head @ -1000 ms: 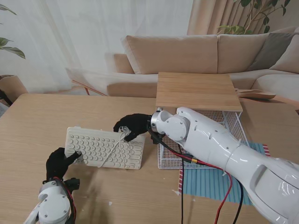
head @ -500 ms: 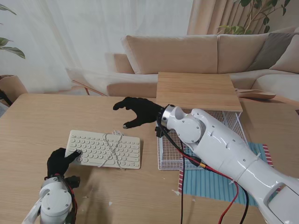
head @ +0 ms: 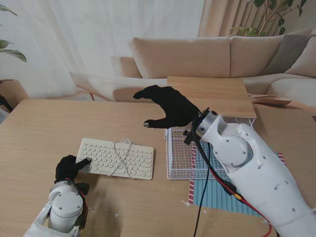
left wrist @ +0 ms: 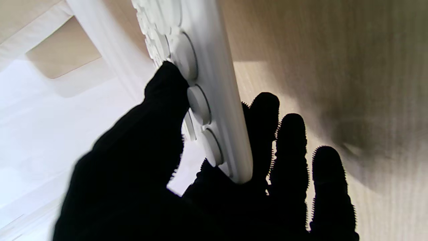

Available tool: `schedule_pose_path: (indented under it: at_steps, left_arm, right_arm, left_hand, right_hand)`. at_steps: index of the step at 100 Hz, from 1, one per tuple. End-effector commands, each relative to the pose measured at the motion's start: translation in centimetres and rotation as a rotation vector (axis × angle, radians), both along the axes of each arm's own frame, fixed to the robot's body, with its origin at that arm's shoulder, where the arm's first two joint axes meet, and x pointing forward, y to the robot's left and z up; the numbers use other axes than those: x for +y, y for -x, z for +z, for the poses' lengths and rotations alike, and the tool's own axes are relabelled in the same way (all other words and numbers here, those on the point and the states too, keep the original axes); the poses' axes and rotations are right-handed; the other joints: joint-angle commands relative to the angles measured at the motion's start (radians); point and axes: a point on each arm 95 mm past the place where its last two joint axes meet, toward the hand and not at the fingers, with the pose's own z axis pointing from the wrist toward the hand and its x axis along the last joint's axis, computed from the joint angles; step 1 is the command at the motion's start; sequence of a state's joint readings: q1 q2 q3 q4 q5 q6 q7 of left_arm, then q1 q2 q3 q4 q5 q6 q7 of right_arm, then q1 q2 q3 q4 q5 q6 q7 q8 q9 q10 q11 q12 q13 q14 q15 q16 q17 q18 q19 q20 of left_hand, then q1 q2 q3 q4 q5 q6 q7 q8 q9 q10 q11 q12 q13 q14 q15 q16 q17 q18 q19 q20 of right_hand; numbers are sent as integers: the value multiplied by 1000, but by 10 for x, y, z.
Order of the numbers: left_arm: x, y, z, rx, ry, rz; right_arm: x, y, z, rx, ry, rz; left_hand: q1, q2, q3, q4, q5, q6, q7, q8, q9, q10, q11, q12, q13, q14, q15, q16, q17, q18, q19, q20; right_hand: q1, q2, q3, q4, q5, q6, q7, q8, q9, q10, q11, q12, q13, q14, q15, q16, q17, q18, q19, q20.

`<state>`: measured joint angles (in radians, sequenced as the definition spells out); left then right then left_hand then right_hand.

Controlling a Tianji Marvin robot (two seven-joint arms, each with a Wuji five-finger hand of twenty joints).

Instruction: Unroll the mouse pad and set up the keyboard and mouse from the tabletop organizer

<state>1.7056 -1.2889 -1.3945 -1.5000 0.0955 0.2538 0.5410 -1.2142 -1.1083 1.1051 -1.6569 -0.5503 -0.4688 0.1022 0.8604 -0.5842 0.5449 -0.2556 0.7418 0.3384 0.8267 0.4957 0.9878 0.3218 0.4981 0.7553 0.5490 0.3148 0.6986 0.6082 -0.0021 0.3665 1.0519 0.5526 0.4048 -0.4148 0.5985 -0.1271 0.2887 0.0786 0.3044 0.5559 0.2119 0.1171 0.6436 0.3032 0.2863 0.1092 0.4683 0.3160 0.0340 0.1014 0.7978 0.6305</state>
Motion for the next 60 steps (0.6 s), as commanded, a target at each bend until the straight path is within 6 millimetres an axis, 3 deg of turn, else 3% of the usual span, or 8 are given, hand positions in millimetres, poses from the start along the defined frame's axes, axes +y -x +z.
schedule_pose_path:
  at_steps: [1,26,40,43,47,52,60]
  left_arm:
    - [-5,0,-4,29,5,10]
    - [-4,-5,-7,64,-42,27]
    - [-4,-6,-7,84,-54,13]
    - [-4,-6,-8,95,-53,5]
    - [-4,-6,-8,116,-55,-7]
    - [-4,-6,-9,138,-62,-21]
    - [-4,-7,-9,151,-78,-30]
  right_arm:
    - [-9,10,-11,12,-6,-14]
    - [-44,37,-16,-4,-63,-93]
    - [-54,48,-27,15,-89,-129]
    - [-56,50,-30,16,-88,-137]
    - [-59,52,-33,14,-81,-150]
    - [-63,54,-38,14,-69,-166]
    - [-67,57,-44,25,-75,-189]
  left_hand:
    - [155,74,197,79,76,-159,103,-14,9,-75,8,-12,-16,19,22,18,-16,-6,42,12]
    - [147,54,204,87,70,-137,40,-108,-39,-62,-12,-68,-51,24,2,5,-37,-8,29,4]
    - [120,33,224,86,-15,-114,-55,-184,-214,-58,43,-172,-122,15,-20,-1,-65,-20,7,-16]
    - [100,39,250,83,-40,-113,-98,-172,-274,-57,76,-238,-141,12,-28,-1,-72,-27,0,-24]
    - [52,58,302,94,-82,-105,-165,-161,-352,-73,85,-298,-173,4,-43,-2,-84,-36,-12,-33]
    - [-21,95,376,151,-152,-96,-234,-152,-451,-92,70,-320,-232,-14,-73,-11,-99,-48,-27,-45]
    - [-42,89,384,160,-240,-99,-278,-151,-558,-108,48,-342,-306,-43,-124,-32,-96,-57,-82,-74]
  right_hand:
    - [-31,43,-27,45,1,-16,-14,-8,-8,-13,-27,-5,-11,-10,-13,-9,1,-3,-25,-13]
    - [-26,55,-48,48,9,-13,-16,-15,5,-8,-31,-5,3,1,-13,-9,8,9,-29,-11]
    - [-14,53,-55,51,20,-8,-14,-18,16,1,-36,-6,5,4,-16,-10,7,16,-34,-10]
    - [-14,54,-56,51,21,-7,-14,-20,18,-1,-38,-7,6,4,-17,-10,6,17,-36,-10]
    - [-13,55,-57,51,24,-5,-13,-21,23,-1,-40,-7,9,6,-17,-10,9,19,-37,-10]
    - [-13,58,-58,52,23,-4,-14,-23,24,0,-43,-8,8,9,-19,-11,10,19,-38,-10]
    - [-9,57,-59,53,28,-3,-12,-25,29,2,-45,-8,9,12,-22,-13,9,22,-43,-10]
